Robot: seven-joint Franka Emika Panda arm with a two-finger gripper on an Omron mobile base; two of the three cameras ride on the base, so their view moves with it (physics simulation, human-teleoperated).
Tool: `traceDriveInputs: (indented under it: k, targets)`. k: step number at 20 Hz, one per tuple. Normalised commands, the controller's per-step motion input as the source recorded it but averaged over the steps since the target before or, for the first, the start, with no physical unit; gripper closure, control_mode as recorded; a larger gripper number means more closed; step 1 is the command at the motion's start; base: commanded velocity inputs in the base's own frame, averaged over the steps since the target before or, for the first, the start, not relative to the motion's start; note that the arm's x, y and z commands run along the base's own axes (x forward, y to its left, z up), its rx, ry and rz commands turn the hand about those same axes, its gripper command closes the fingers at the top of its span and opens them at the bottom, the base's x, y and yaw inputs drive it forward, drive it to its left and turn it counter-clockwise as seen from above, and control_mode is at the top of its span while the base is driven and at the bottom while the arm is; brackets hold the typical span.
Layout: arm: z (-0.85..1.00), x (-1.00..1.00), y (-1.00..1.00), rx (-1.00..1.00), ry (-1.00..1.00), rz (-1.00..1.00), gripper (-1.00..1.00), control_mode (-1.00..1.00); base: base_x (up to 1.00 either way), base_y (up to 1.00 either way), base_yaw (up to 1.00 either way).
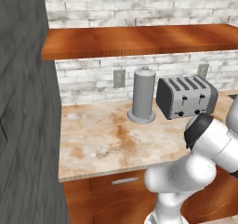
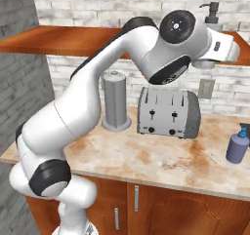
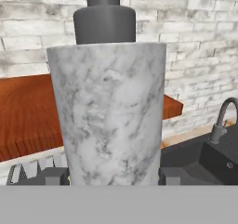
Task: Locate and retrieve the soap dispenser and soap dispenser from the cabinet. Place them next to the sink.
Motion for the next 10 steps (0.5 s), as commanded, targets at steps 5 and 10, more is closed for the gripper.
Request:
traceDriveInputs:
  k: [5, 10]
  targets:
    - [-0.69, -0.79, 0.0, 0.03, 0.0, -0.18, 1.0, -1.0, 0.0, 0.0, 0.0]
    - [-0.88, -0.55, 0.01, 0.02, -0.11, -0.14, 1.0, -1.0, 0.0, 0.0, 0.0]
